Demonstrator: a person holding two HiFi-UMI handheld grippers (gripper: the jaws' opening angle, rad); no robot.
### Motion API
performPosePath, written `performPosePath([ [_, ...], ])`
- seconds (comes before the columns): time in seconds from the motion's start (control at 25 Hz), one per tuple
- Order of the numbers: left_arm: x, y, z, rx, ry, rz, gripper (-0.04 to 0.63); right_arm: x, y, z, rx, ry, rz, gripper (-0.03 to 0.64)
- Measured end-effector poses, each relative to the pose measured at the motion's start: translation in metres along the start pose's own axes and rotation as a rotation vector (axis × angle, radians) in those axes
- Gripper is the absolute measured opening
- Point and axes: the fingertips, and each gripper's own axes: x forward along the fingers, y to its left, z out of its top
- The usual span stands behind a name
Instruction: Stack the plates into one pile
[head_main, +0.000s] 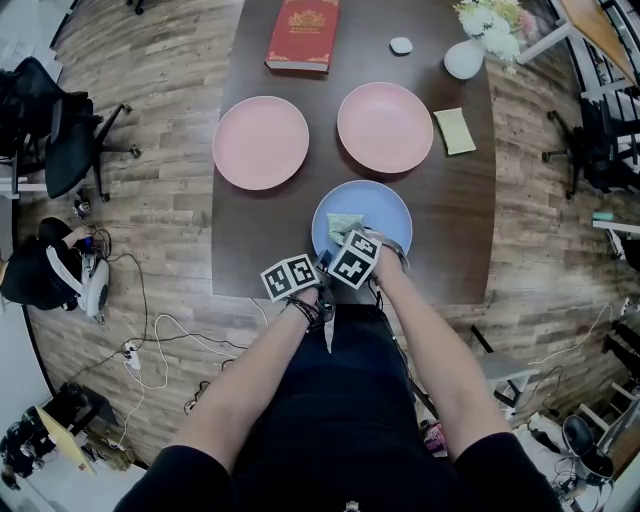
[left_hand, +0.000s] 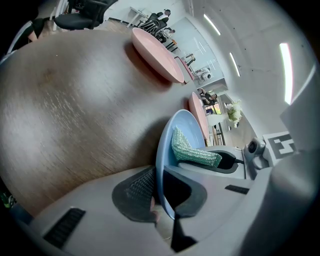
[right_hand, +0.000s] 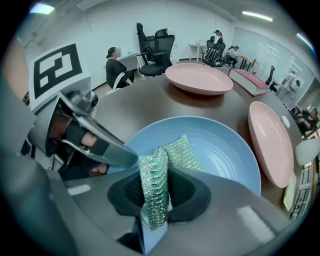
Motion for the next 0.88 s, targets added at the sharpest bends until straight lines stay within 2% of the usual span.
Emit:
performPosePath([
  [0.36,-0.001,-0.001,-0.002,0.015,0.002,0.001,0.014,0.002,0.01,0.018,0.032,-0.052,0.071,0.082],
  [0.88,-0.002,-0.001,-0.002,0.03,0.02,-0.004,0.017,-0.001,0.014,0.032,0.156,-0.194,0.18,0.081],
])
